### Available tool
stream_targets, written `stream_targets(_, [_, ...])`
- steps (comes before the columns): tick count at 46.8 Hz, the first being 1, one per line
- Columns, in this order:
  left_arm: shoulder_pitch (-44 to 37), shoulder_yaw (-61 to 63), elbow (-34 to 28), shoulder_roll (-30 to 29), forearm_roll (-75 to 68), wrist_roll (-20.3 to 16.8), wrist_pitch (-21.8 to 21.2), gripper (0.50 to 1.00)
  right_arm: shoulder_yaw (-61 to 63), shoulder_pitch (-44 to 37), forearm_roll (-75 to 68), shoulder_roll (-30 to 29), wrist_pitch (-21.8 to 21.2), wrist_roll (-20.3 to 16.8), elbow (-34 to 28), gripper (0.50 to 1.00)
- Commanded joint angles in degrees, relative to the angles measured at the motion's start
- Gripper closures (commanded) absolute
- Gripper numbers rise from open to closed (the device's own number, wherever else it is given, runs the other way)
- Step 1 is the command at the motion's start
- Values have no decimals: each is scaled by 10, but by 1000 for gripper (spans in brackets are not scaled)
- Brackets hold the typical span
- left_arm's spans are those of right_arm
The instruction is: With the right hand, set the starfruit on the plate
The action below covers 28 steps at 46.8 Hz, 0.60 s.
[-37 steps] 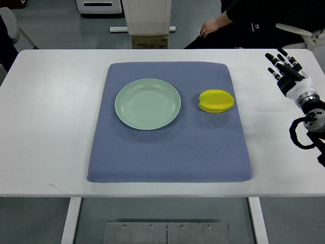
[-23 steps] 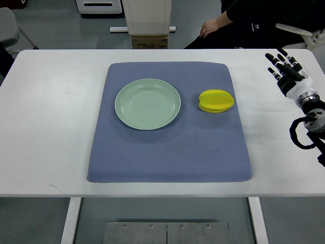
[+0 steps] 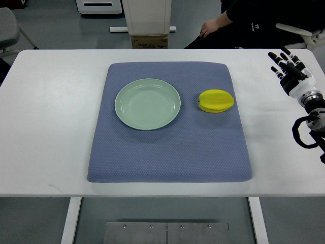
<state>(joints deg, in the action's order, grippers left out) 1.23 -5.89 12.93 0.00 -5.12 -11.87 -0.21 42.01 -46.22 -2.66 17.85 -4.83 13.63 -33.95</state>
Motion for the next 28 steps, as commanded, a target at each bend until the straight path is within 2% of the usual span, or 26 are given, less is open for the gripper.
stream_targets(1, [0, 0, 0, 0, 0, 0, -1, 500, 0, 1, -1, 2, 0, 0, 0, 500])
stream_targets(28, [0, 0, 0, 0, 0, 0, -1, 500, 0, -11, -1, 14, -1, -6, 0, 500])
